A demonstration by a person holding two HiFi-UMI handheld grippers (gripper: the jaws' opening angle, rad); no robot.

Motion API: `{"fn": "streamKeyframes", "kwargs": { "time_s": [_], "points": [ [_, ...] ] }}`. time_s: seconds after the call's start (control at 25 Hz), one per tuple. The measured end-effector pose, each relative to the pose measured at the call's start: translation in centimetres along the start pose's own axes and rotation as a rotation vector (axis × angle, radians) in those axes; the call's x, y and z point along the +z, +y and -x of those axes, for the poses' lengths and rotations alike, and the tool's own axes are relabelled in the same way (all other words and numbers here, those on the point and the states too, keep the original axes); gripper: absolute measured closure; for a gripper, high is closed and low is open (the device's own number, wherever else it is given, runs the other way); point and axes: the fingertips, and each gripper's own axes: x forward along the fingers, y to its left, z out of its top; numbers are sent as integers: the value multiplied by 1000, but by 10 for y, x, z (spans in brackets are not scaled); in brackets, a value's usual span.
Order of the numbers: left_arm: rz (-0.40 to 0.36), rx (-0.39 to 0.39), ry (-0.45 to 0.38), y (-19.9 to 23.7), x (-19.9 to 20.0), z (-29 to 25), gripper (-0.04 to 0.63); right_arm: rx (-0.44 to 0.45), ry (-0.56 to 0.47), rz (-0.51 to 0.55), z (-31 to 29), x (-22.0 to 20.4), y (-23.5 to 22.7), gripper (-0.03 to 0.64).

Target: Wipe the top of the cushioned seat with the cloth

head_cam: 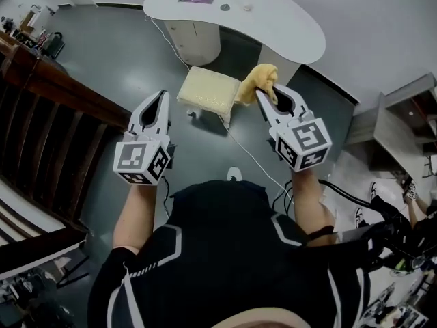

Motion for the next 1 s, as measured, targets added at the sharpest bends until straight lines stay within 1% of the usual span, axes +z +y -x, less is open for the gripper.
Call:
{"fn": "streamKeyframes", "kwargs": {
  "time_s": [0.12, 0.2, 0.32, 0.4, 0.64, 0.84, 1.0],
  "points": [
    [-19, 1, 22, 2, -1, -30, 594, -6, 2, 0, -15, 0, -28, 552],
    [-29, -3, 35, 8, -4, -46, 593, -15, -3, -17, -28, -1, -42, 552],
    [-37, -14, 34, 22, -6, -73, 594, -35, -7, -48, -52, -3, -60, 552],
    [-39, -28, 25, 34, -7, -91, 594, -46, -3, -47, -70, -3, -67, 552],
    [-1, -102, 4, 92, -6, -143, 593, -103, 27, -23, -137, 8, -76, 552],
    [14, -161, 24, 141, -7, -188, 594, -145, 60, -57, -193, 8, -85, 552],
    [29, -184, 43, 174, -14, -205, 594, -169, 87, -69, -226, 3, -83, 552]
  ]
}}
